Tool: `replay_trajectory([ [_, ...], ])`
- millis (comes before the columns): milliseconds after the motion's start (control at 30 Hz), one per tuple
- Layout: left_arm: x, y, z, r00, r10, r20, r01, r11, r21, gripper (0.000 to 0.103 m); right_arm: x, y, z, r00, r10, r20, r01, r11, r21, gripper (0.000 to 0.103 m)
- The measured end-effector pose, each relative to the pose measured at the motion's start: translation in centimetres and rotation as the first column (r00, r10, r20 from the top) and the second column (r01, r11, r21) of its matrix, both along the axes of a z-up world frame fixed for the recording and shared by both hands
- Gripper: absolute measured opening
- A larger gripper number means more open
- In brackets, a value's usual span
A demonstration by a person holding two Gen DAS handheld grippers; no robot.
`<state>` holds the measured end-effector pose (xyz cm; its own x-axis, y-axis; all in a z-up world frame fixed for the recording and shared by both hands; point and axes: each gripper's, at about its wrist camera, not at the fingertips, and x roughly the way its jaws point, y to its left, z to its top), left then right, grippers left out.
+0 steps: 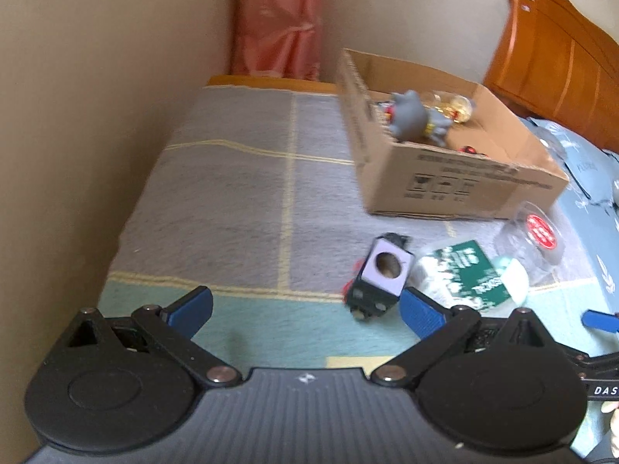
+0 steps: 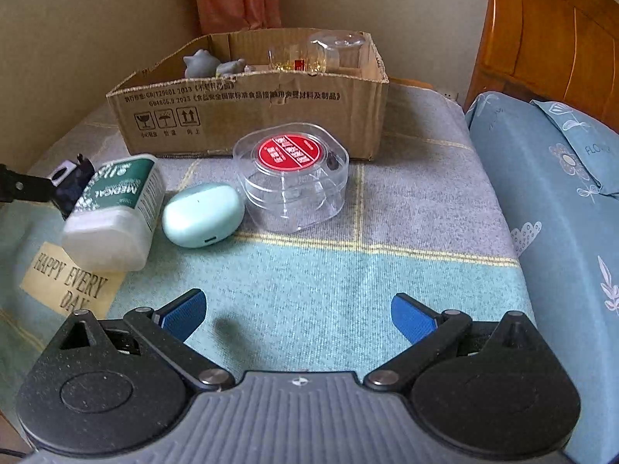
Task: Organize rigid objects
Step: 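Return both tools to the bed toward the round box and toy block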
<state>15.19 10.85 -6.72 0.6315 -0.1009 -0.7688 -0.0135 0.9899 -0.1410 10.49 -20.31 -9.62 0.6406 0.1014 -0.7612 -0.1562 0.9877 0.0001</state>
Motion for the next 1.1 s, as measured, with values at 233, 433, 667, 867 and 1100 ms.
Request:
replay_trajectory([
  [233, -1.1, 0.3, -0.4, 0.999, -0.014, 0.039, 0.012, 0.999, 0.035, 0.102, -0.5, -0.2, -0.8, 1.0, 0.013, 0.007, -0.013, 1.0, -0.023, 0.103],
  [433, -0.8, -1.4, -1.1, 0.997, -0.064, 0.034, 0.061, 0.994, 0.088, 0.102, -0.1, -0.6, -1.0, 0.997, 0.076, 0.032, -0.075, 0.997, -0.02, 0.103],
  [667, 0.3, -2.3, -1.6, 0.994, -0.1, 0.039, 0.094, 0.988, 0.124, 0.102, 2.7, -1.2, -1.1, 0.991, 0.124, 0.058, -0.123, 0.992, -0.013, 0.103],
  [867, 1.3, -2.4, -1.6, 0.993, -0.106, 0.051, 0.097, 0.983, 0.154, 0.102, 4.3, -1.0, -1.2, 0.989, 0.127, 0.074, -0.127, 0.992, -0.011, 0.103],
  [1100, 1.7, -2.6, -0.8, 0.989, -0.112, 0.093, 0.099, 0.986, 0.135, 0.102, 4.1, -1.0, -1.3, 0.987, 0.128, 0.098, -0.128, 0.992, -0.007, 0.103],
])
